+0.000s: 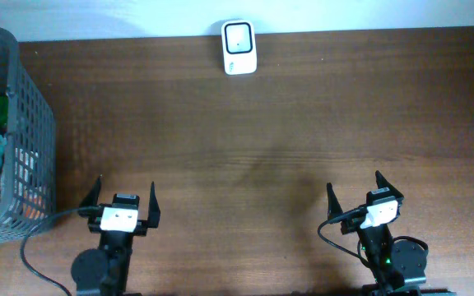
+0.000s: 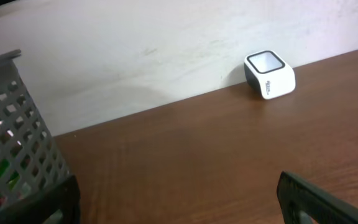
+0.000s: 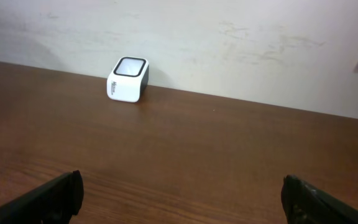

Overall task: Scan the item barcode
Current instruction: 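Reach the left gripper into the grey basket and grasp the green packet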

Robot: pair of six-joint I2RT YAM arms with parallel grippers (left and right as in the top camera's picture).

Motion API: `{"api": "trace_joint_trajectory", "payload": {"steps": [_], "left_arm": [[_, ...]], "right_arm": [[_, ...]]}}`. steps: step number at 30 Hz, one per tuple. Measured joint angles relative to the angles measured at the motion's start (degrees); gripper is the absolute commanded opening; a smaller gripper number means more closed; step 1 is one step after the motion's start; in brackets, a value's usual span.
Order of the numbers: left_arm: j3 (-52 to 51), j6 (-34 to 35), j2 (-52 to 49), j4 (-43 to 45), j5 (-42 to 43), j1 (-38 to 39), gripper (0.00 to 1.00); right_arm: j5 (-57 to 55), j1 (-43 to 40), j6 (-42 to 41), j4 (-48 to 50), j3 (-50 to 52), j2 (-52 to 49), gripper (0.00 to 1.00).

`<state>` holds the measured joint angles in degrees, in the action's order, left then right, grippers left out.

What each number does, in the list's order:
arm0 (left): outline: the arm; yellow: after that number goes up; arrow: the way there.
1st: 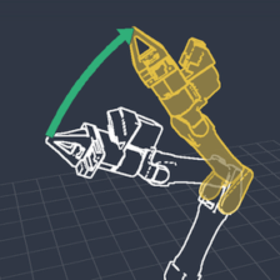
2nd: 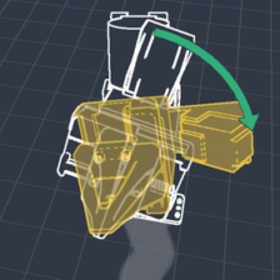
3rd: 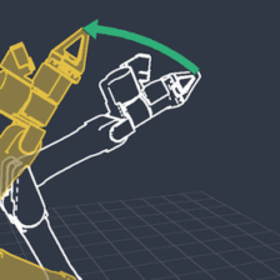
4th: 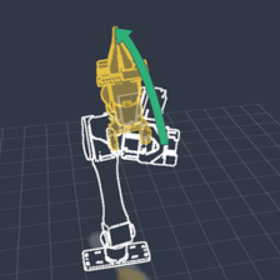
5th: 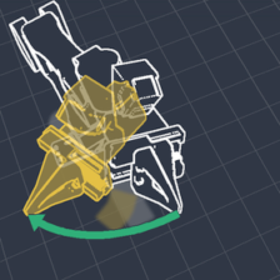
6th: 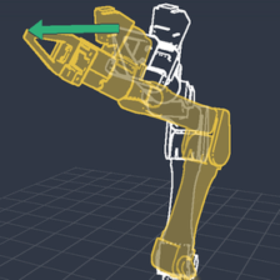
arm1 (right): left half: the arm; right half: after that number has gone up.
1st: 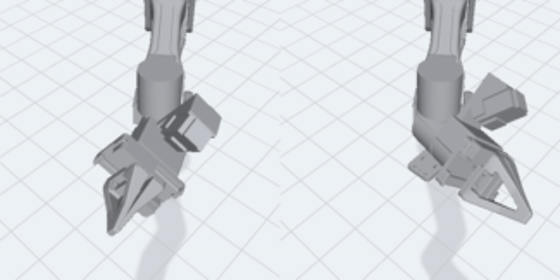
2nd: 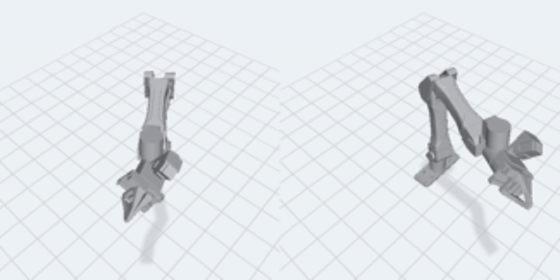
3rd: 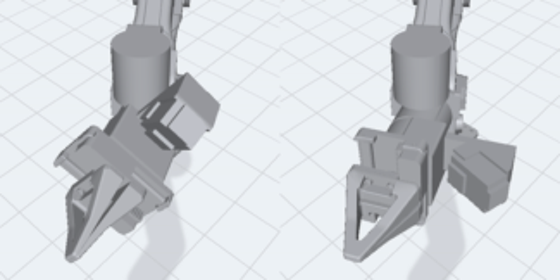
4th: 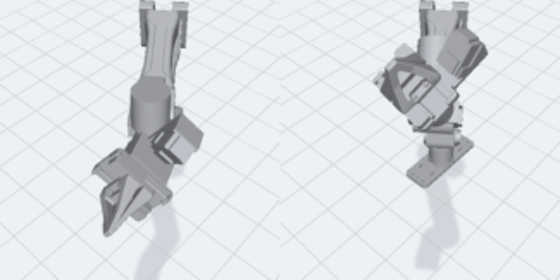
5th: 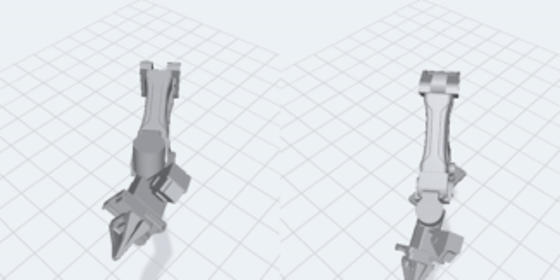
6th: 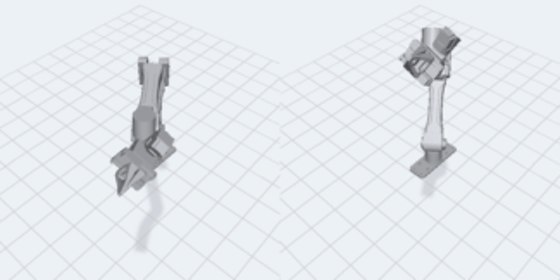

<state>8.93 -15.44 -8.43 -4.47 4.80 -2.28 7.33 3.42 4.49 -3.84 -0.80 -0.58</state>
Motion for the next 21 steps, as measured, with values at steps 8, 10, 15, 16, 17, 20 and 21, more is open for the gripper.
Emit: {"api": "trace_joint_trajectory", "payload": {"steps": [8, 10, 15, 16, 17, 20, 21], "left_arm": [[24.6, 0.0, -21.6, -13.2, 4.4, 0.0, 0.99], [33.2, 0.0, -29.4, -16.7, 6.7, 0.0, 0.99], [57.9, -0.1, -49.2, -37.3, 10.7, 0.0, 0.99], [64.8, 0.0, -54.4, -42.8, 11.5, 0.0, 0.99], [68.9, 0.0, -57.8, -44.7, 12.0, 0.0, 0.99], [84.8, 0.0, -69.6, -57.8, 15.7, -0.1, 0.99], [88.5, 0.0, -72.5, -59.9, 17.7, -0.1, 0.99]], "right_arm": [[0.0, 0.0, 0.0, 0.0, 0.0, 0.0, 0.98], [0.0, 0.0, 0.0, 0.1, 0.0, -0.1, 0.98], [0.0, 0.0, -0.1, 0.0, 0.0, 0.0, 0.98], [0.0, 0.0, 0.0, 0.1, 0.0, 0.0, 0.98], [0.0, 0.0, 0.0, 0.0, 0.0, 0.0, 0.98], [0.0, 0.0, 0.0, 0.1, 0.0, 0.0, 0.98], [0.0, 0.0, 0.0, 0.1, 0.0, 0.0, 0.98]]}}
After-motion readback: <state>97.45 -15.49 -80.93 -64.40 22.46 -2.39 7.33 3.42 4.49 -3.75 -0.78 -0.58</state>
